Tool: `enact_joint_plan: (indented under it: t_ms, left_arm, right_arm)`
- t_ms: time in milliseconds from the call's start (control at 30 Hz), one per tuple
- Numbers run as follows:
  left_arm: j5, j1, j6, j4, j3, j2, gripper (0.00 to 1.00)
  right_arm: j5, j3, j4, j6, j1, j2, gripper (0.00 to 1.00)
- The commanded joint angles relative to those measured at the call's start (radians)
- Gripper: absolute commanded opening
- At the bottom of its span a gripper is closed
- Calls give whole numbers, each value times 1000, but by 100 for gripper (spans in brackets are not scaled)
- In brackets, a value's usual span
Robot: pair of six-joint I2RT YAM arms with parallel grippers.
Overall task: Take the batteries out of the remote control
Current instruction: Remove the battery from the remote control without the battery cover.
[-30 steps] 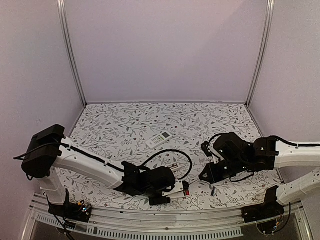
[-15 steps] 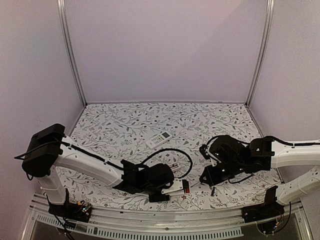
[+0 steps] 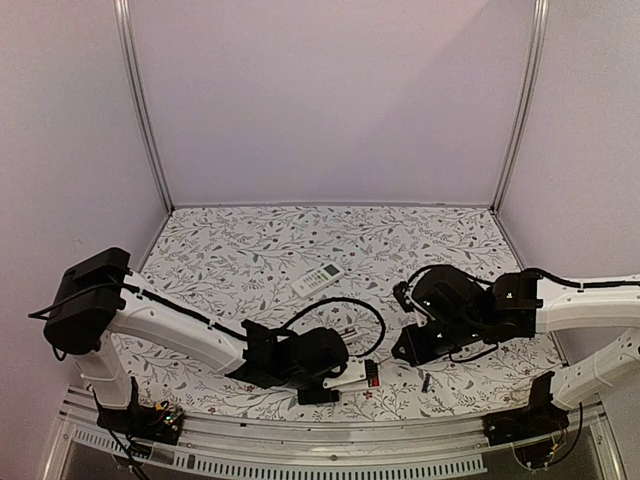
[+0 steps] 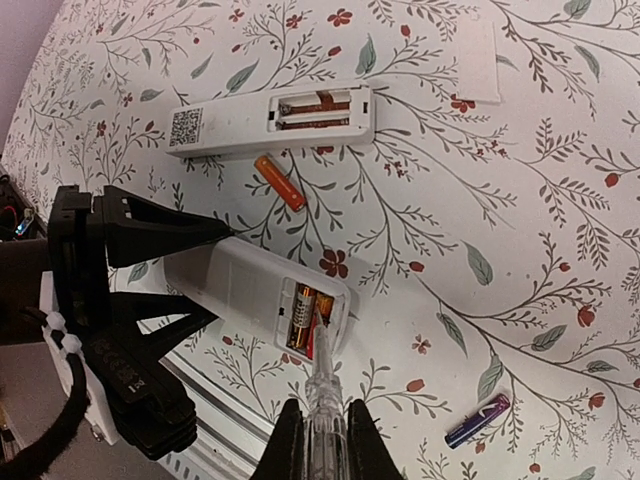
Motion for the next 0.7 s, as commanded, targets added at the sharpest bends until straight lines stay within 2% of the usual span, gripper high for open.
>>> enact_joint_plan:
  t_ms: [0, 667]
  left_arm:
    - [-3, -7, 16, -33, -23, 30, 33]
    - [4, -8, 18, -39, -18, 36, 33]
  right_arm:
    - [26, 27, -2, 3, 7, 24, 0]
    - [173, 191, -241, 12, 75, 210, 0]
